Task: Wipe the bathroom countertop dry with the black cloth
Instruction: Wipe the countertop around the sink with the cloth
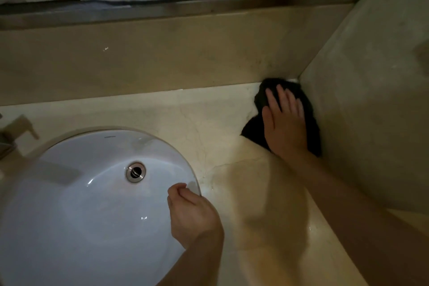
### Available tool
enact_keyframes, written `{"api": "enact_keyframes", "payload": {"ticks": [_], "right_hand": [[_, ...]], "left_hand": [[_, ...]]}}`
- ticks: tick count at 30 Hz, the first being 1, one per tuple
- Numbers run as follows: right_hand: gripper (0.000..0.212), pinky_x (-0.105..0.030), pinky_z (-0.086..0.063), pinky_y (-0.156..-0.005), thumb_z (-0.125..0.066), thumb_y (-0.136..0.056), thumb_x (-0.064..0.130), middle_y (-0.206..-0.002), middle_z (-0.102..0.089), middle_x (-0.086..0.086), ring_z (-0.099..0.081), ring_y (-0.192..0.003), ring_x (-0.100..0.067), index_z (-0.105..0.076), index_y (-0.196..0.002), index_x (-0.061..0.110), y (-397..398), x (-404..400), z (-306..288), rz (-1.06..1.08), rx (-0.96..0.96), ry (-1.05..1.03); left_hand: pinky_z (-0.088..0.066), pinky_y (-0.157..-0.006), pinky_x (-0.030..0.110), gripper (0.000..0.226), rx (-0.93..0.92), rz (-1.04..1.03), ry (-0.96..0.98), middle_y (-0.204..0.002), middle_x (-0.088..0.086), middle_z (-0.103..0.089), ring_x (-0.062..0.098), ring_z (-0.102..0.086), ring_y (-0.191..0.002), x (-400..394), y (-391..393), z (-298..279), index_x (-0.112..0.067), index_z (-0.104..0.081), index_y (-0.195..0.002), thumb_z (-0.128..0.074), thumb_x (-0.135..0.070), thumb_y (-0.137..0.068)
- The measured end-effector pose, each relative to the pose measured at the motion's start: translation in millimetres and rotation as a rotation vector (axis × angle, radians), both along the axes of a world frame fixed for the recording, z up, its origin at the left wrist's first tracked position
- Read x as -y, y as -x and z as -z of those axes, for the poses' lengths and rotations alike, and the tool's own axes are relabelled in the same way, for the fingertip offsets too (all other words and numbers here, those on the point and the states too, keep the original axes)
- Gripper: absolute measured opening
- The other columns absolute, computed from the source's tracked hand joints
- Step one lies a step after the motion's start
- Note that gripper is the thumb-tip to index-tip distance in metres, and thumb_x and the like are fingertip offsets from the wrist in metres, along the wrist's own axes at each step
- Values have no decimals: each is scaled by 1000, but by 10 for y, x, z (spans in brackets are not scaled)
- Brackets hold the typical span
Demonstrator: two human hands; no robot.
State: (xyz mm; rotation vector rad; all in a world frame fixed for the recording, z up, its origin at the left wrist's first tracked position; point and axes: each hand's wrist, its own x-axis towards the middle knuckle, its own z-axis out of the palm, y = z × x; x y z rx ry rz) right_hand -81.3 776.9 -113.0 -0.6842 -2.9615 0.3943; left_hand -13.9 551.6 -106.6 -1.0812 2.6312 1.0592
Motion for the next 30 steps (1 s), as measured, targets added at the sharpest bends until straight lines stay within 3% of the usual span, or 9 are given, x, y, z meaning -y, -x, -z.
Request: {"api": "enact_keyframes", "payload": {"ticks": [5, 9, 11, 14, 17, 20, 22, 26, 30], "right_hand": [[53, -45, -15, -122, -18, -105, 37, -163, -21, -4, -19, -150, -24, -30, -154, 22, -960, 874, -114, -227, 97, 59], [60, -46, -13, -121, -34, -99, 57, -164, -15, 7, -15, -151, -16, -26, -154, 36, -1328, 875, -170, -459, 186, 41], [65, -51, -13, -120, -35, -94, 65, -163, -20, 6, -21, -149, -18, -28, -153, 38, -1216, 610, -168, -302, 195, 3], [63, -51, -7, -121, -21, -98, 59, -163, -21, -3, -17, -149, -25, -21, -155, 32, -793, 275, -140, -4, 200, -18], [61, -52, -12, -121, -20, -100, 51, -161, -25, -11, -20, -147, -30, -26, -155, 24, -225, 217, -55, 163, 109, -38], [64, -52, -13, -120, -23, -99, 55, -161, -24, -11, -18, -148, -31, -28, -154, 22, 265, 418, -45, 241, 77, -16], [69, -49, -8, -122, -26, -97, 62, -162, -23, -10, -16, -149, -29, -28, -154, 23, 441, 731, -59, 172, 73, 7], [63, -49, -19, -119, -44, -95, 55, -156, -36, -8, -30, -145, -28, -45, -147, 20, 450, 1406, -68, -199, -75, 64], [52, -47, -23, -117, -38, -101, 45, -158, -34, -1, -28, -146, -20, -42, -148, 25, 234, 1202, -16, -409, -53, 46]], "left_hand": [[-37, -73, 34, 26, 15, 17, 2, -103, -1, -69, 29, -57, -79, -4, 16, -32, -31, -54, -103, -28, -27, -99], [-39, -74, 35, 27, 17, 37, -29, -95, 0, -66, 30, -57, -81, -16, 18, -55, -33, -57, -96, -31, -35, -100], [-41, -73, 36, 28, 20, 42, -25, -91, -4, -65, 28, -58, -79, -27, 15, -60, -32, -57, -94, -30, -41, -99], [-42, -72, 35, 29, 18, 36, -23, -85, -7, -64, 22, -58, -75, -42, 20, -70, -33, -56, -92, -29, -42, -99], [-40, -70, 34, 28, 20, 54, -25, -82, -7, -62, 13, -56, -71, -55, 9, -74, -35, -55, -91, -29, -39, -100], [-41, -68, 34, 29, 17, 64, -21, -80, -9, -61, 11, -56, -70, -67, 16, -78, -35, -53, -87, -28, -38, -100], [-37, -66, 33, 30, 37, 60, -19, -74, -7, -59, 14, -54, -68, -72, 27, -88, -32, -51, -82, -28, -36, -99], [-36, -61, 34, 36, 62, 76, -15, -63, -5, -54, 19, -50, -63, -79, 61, -120, -24, -49, -71, -28, -34, -100], [-34, -62, 33, 37, 54, 106, -3, -63, -5, -52, 23, -48, -63, -53, 39, -108, -23, -49, -73, -27, -33, -100]]}}
